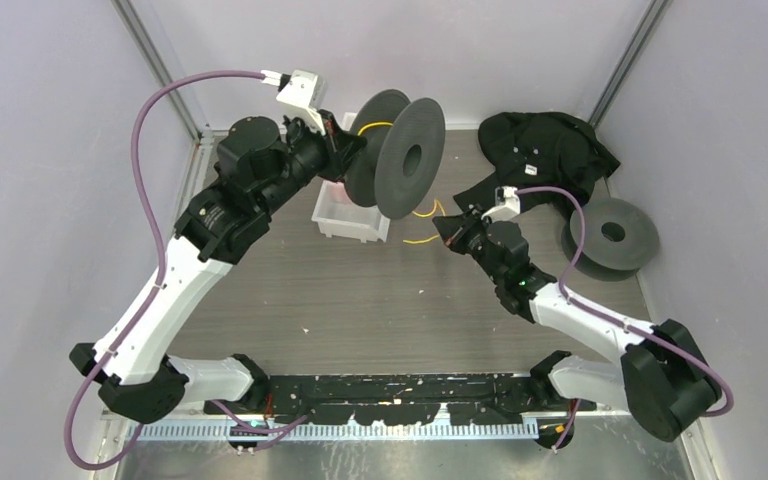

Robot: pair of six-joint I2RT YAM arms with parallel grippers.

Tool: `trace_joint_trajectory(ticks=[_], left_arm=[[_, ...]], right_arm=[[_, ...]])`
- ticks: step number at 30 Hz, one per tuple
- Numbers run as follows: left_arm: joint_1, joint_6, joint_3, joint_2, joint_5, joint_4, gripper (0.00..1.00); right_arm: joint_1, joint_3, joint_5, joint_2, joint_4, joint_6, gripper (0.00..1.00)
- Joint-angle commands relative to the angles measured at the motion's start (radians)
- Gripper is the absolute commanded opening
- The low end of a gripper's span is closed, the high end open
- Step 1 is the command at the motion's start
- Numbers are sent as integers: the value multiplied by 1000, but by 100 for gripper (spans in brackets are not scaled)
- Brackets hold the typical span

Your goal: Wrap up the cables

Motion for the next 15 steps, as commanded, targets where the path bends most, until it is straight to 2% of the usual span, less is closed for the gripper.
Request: trace_joint_trajectory(ticks=[1,7,9,15], left_arm=[[-2,-8,67,17,-88,150,0],[-2,10,46,79,-247,171,0],[-2,-5,31,97,-281,180,0],[-2,-63,10,132,-403,198,0]], right_arm=[[30,51,-54,-110,-187,-62,0],[185,181,-50,-222,-551,-262,1],[243,234,-64,-229,-615,-319,1],[461,446,-92,-89,-758,-440,1]])
